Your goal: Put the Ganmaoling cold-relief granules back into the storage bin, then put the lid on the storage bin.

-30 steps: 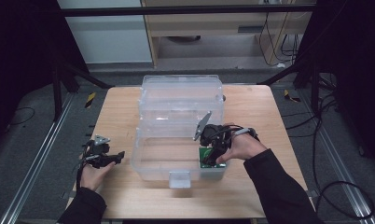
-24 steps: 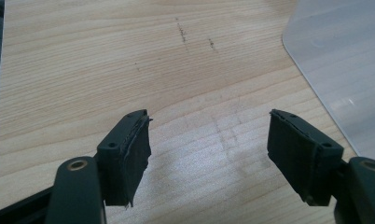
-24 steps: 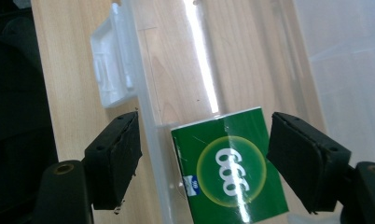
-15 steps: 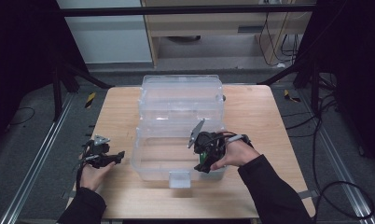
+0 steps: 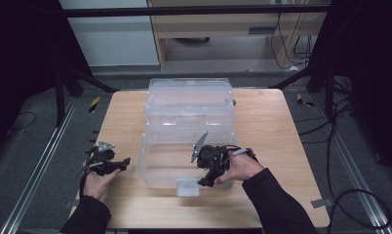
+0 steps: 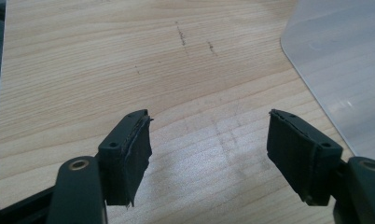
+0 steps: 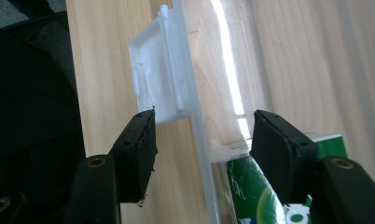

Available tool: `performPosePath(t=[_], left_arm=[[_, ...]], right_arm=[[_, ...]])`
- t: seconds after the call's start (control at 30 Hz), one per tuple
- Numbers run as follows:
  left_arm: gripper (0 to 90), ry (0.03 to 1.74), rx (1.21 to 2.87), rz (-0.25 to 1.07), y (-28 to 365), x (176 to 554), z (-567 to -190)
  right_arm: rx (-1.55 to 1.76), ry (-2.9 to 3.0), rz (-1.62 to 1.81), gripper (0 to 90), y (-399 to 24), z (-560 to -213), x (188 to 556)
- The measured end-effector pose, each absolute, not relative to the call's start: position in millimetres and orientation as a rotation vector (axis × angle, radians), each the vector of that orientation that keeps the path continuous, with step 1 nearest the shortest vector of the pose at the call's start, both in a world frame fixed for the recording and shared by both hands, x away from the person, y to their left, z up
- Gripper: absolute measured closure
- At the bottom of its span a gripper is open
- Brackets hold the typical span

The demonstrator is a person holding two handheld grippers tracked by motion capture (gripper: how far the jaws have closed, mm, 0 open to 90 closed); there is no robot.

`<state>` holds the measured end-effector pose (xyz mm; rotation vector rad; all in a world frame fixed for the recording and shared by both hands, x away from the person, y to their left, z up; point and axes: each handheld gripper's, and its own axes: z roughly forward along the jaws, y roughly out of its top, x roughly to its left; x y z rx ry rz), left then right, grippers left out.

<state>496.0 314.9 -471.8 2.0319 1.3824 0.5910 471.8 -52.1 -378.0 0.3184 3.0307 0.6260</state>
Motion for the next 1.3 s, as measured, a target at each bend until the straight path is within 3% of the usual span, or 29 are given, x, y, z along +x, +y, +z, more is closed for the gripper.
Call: performPosePath(t=[0.73,1.3], left_arm=[[29.5,1.381,2.02,0.594,317.3,496.1,-469.4],[30.0,1.324,2.004,0.631,313.1,492.6,-449.9]], right_arm=[[0.317,3.104,0.552,56.4,-38.7,-397.1,472.5],[0.293,3.143,0.524,60.5,-34.3,-408.7,474.9]])
